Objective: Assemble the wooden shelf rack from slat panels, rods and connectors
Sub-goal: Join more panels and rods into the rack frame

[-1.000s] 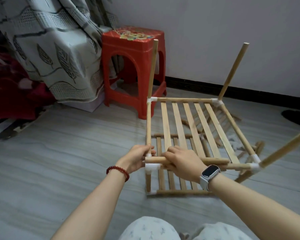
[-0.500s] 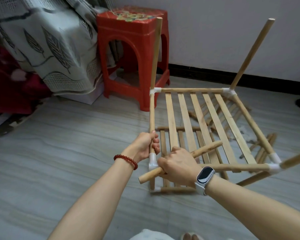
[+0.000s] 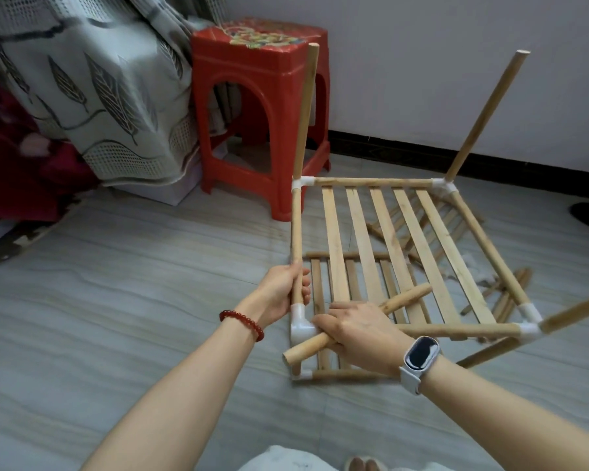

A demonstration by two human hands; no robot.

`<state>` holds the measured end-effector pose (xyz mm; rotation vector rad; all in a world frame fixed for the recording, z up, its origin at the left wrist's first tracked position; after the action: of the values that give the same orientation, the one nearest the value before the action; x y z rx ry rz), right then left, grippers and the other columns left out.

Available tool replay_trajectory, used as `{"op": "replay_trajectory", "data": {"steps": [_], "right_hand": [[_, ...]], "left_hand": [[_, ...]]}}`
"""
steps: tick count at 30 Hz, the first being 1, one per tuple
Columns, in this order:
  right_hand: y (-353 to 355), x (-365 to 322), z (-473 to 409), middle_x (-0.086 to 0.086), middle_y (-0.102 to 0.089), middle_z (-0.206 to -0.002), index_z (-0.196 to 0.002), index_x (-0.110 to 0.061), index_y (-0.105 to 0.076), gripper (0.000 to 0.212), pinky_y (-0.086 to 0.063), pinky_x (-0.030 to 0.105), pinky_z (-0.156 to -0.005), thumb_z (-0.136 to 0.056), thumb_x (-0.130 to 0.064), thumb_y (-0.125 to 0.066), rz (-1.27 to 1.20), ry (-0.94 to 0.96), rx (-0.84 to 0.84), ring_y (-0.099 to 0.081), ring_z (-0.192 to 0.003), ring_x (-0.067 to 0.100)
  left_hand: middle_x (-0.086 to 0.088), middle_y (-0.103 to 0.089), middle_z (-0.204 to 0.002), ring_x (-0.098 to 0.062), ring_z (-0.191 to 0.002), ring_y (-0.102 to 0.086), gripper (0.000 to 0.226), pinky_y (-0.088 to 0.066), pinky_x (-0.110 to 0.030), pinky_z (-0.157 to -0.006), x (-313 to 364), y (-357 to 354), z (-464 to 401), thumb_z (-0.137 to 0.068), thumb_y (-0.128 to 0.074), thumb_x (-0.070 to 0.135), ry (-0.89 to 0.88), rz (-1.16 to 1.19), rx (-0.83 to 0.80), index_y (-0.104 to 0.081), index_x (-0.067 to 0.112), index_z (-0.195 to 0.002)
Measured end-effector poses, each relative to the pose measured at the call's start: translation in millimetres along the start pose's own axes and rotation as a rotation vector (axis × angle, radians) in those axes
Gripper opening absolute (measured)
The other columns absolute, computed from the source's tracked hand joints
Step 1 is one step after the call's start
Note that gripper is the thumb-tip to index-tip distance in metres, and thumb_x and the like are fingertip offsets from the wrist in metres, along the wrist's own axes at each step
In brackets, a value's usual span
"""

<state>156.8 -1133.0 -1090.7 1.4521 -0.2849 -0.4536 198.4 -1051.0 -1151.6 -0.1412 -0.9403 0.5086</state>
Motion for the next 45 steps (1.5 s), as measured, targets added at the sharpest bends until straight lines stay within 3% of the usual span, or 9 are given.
{"op": "replay_trajectory", "data": {"steps": [5, 11, 14, 18, 24, 29, 37, 41, 45], "right_hand": [[31.4, -4.3, 44.7, 0.002, -0.067, -0.095, -0.103, -0.013, -0.070, 0.032, -0.055, 0.031, -0.059, -0.072, -0.016, -0.078, 0.032, -0.010, 0.258, -0.063, -0.087, 0.020], [41.7, 16.1, 59.1, 0.000, -0.062, -0.085, -0.107, -0.013, -0.062, 0.039, -0.049, 0.031, -0.052, -0.070, -0.010, -0.071, 0.108, -0.216, 0.231, -0.058, -0.076, 0.019], [18.6, 23.1, 55.8, 0.002, -0.054, -0.109, -0.119, -0.017, -0.048, 0.029, -0.040, 0.034, -0.076, -0.090, -0.017, -0.045, 0.163, -0.190, 0.082, -0.045, -0.102, 0.022], [2.6, 15.8, 43.4, 0.003, -0.055, -0.105, -0.126, -0.019, -0.039, 0.035, -0.032, 0.037, -0.076, -0.092, -0.021, -0.043, 0.200, -0.103, 0.047, -0.049, -0.097, 0.026], [5.7, 13.2, 34.3, -0.001, -0.063, -0.081, -0.129, -0.026, -0.044, 0.035, -0.036, 0.035, -0.078, -0.094, -0.029, -0.041, 0.141, -0.033, 0.108, -0.061, -0.072, 0.025], [4.3, 14.5, 25.0, -0.005, -0.056, -0.055, -0.095, -0.025, -0.062, 0.020, -0.043, 0.030, -0.060, -0.078, -0.036, -0.065, 0.148, -0.041, 0.097, -0.054, -0.046, 0.019], [-2.6, 33.8, 42.0, -0.005, -0.054, -0.056, -0.098, -0.028, -0.063, 0.028, -0.030, 0.027, -0.055, -0.072, -0.028, -0.074, 0.092, -0.092, 0.148, -0.053, -0.047, 0.019], [-6.0, 35.3, 37.9, -0.006, -0.057, -0.059, -0.102, -0.027, -0.066, 0.028, -0.038, 0.028, -0.050, -0.075, -0.033, -0.073, 0.041, -0.051, 0.116, -0.055, -0.048, 0.018], [-4.3, 39.2, 38.1, -0.005, -0.057, -0.066, -0.107, -0.028, -0.067, 0.030, -0.036, 0.027, -0.049, -0.081, -0.040, -0.060, 0.027, -0.056, 0.089, -0.055, -0.057, 0.017]], "left_hand": [[-0.002, -0.055, -0.112, -0.010, -0.087, -0.059, 0.028, -0.050, -0.024, -0.072, -4.9, 19.7, 20.7, -0.100, -0.042, 0.026, -0.241, -0.445, 0.122, -0.048, 0.013, -0.124], [0.014, -0.046, -0.133, -0.011, -0.139, -0.021, 0.032, -0.020, -0.031, -0.110, 3.5, -14.5, 87.1, -0.090, -0.054, 0.038, -0.945, -1.296, -0.011, -0.060, 0.025, -0.118], [0.006, -0.056, -0.127, -0.014, -0.139, -0.027, 0.037, -0.013, -0.037, -0.113, -11.7, -34.2, 87.5, -0.089, -0.056, 0.039, -0.983, -1.709, -0.062, -0.058, 0.020, -0.120], [0.002, -0.061, -0.106, -0.016, -0.118, -0.047, 0.020, -0.012, -0.036, -0.113, -8.6, -52.8, 84.0, -0.093, -0.050, 0.033, -1.009, -1.911, 0.031, -0.060, 0.018, -0.103], [0.001, -0.056, -0.060, -0.021, -0.074, -0.064, 0.020, -0.043, -0.051, -0.093, 5.8, -52.6, 102.7, -0.065, -0.075, 0.001, -1.308, -1.744, 0.093, -0.060, 0.014, -0.062], [0.000, -0.048, -0.059, -0.021, -0.073, -0.060, 0.023, -0.037, -0.047, -0.096, 7.5, -40.6, 97.9, -0.080, -0.053, 0.007, -1.429, -1.637, 0.146, -0.051, 0.014, -0.058], [-0.002, -0.050, -0.062, -0.020, -0.078, -0.050, 0.025, -0.046, -0.046, -0.083, 4.6, -29.7, 90.3, -0.081, -0.057, 0.014, -1.408, -1.546, 0.066, -0.053, 0.010, -0.057], [-0.013, -0.060, -0.101, -0.026, -0.112, -0.046, 0.015, -0.050, -0.046, -0.088, -5.5, -37.5, 74.9, -0.073, -0.071, 0.001, -1.159, -1.405, -0.185, -0.067, 0.002, -0.087], [0.007, 0.012, -0.156, -0.004, -0.145, 0.000, 0.106, -0.019, -0.018, -0.114, -16.4, -12.9, 52.1, -0.070, -0.076, 0.019, -0.694, -1.158, -0.272, -0.005, 0.024, -0.148]]}}
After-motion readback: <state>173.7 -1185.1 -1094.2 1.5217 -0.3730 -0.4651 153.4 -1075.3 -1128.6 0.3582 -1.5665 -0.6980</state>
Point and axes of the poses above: each hand's wrist, its own z-axis away from the middle knuckle, its own y-axis out of the back of the hand, x = y × z, the point moved 10 cm from there along -z, towards the middle knuckle
